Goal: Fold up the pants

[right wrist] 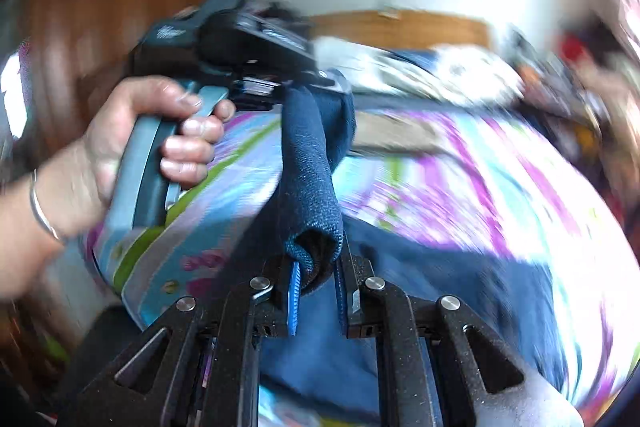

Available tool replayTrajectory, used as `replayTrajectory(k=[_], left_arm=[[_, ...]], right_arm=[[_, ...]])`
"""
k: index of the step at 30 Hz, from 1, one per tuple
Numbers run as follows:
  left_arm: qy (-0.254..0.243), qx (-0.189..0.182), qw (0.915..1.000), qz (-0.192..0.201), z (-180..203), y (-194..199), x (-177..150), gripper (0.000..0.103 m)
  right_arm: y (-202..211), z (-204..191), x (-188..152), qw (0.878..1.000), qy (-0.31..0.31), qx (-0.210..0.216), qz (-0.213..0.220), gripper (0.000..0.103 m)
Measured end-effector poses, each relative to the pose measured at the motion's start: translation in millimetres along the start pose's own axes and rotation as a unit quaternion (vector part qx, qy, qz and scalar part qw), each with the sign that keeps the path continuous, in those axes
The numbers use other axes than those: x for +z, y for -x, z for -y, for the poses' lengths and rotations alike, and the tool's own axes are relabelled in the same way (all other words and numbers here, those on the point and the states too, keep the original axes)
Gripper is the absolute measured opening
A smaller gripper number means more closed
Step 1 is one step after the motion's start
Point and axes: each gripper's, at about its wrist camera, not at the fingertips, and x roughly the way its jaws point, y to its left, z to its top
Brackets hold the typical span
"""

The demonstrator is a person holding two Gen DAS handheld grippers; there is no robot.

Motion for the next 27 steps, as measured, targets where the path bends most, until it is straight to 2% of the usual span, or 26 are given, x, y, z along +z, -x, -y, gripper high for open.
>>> replayTrajectory(k=[3, 5, 7, 8, 9, 10, 11, 12, 15, 16, 17, 18, 19, 20, 21, 23, 25, 26, 27], left_arm=[[-0.033, -0.019, 0.9984, -0.041, 57.2, -64.2, -13.5, 0.015], [-0.052, -0.021, 0.9945, -0.088, 90.2, -124.9, -34.9, 0.015], [-0.071, -0.009, 0.9889, -0.13, 110.3, -179.4, -57.3, 0.015], [-0.101, 0.006, 0.9825, -0.157, 119.4, -206.7, -70.6, 0.016], [-0.132, 0.035, 0.9719, -0.192, 125.3, -241.0, -89.2, 0.016], [-0.138, 0.046, 0.9665, -0.211, 122.0, -256.0, -101.9, 0.021], [-0.137, 0.05, 0.9651, -0.218, 121.7, -265.0, -108.9, 0.028], [-0.133, 0.052, 0.9672, -0.21, 122.0, -267.5, -110.7, 0.032], [-0.113, 0.032, 0.9776, -0.175, 122.0, -258.0, -95.7, 0.048], [-0.112, 0.035, 0.9796, -0.163, 121.1, -253.8, -89.0, 0.056], [-0.116, 0.045, 0.9814, -0.146, 119.8, -250.6, -82.3, 0.066], [-0.13, 0.069, 0.9825, -0.113, 116.0, -245.3, -73.0, 0.07], [-0.136, 0.094, 0.9818, -0.093, 115.1, -244.7, -65.8, 0.074], [-0.133, 0.117, 0.9809, -0.081, 109.5, -244.6, -57.1, 0.074], [-0.117, 0.134, 0.9812, -0.074, 100.3, -240.5, -49.4, 0.073], [-0.096, 0.13, 0.9848, -0.064, 94.3, -229.6, -48.7, 0.074], [-0.107, 0.123, 0.9849, -0.059, 95.4, -214.5, -57.2, 0.075], [-0.118, 0.122, 0.9838, -0.057, 94.6, -205.8, -64.8, 0.075], [-0.128, 0.122, 0.9826, -0.057, 86.5, -194.8, -73.9, 0.075]], right_arm=[[29.1, 79.6, -27.2, 0.993, -0.116, -0.031, 0.003, 0.015], [39.2, 128.6, -55.6, 0.978, -0.2, -0.05, -0.005, 0.015], [42.4, 175.4, -91.0, 0.954, -0.294, -0.054, -0.017, 0.015], [38.7, 194.9, -108.6, 0.94, -0.337, -0.045, -0.029, 0.015], [30.6, 210.5, -127.3, 0.925, -0.377, -0.03, -0.047, 0.015], [28.1, 224.2, -141.4, 0.909, -0.413, -0.015, -0.05, 0.015], [28.7, 234.1, -151.5, 0.897, -0.439, 0.007, -0.045, 0.015], [30.4, 239.2, -156.0, 0.89, -0.453, 0.023, -0.039, 0.015], [37.0, 241.7, -154.7, 0.893, -0.448, 0.034, -0.028, 0.015], [38.1, 244.9, -157.8, 0.887, -0.458, 0.043, -0.025, 0.015], [37.3, 248.2, -164.5, 0.876, -0.478, 0.055, -0.022, 0.015], [37.4, 256.7, -174.7, 0.861, -0.504, 0.068, -0.02, 0.015], [36.7, 265.1, -186.8, 0.841, -0.534, 0.083, -0.019, 0.015], [35.7, 269.6, -194.6, 0.826, -0.555, 0.098, -0.015, 0.015], [34.6, 268.4, -194.2, 0.82, -0.563, 0.106, -0.017, 0.015], [36.9, 271.4, -189.9, 0.827, -0.552, 0.1, -0.027, 0.019], [51.2, 272.5, -186.4, 0.833, -0.546, 0.085, -0.025, 0.025], [58.2, 271.9, -183.4, 0.841, -0.537, 0.064, -0.024, 0.031], [71.1, 272.0, -179.4, 0.856, -0.516, 0.008, -0.028, 0.039]])
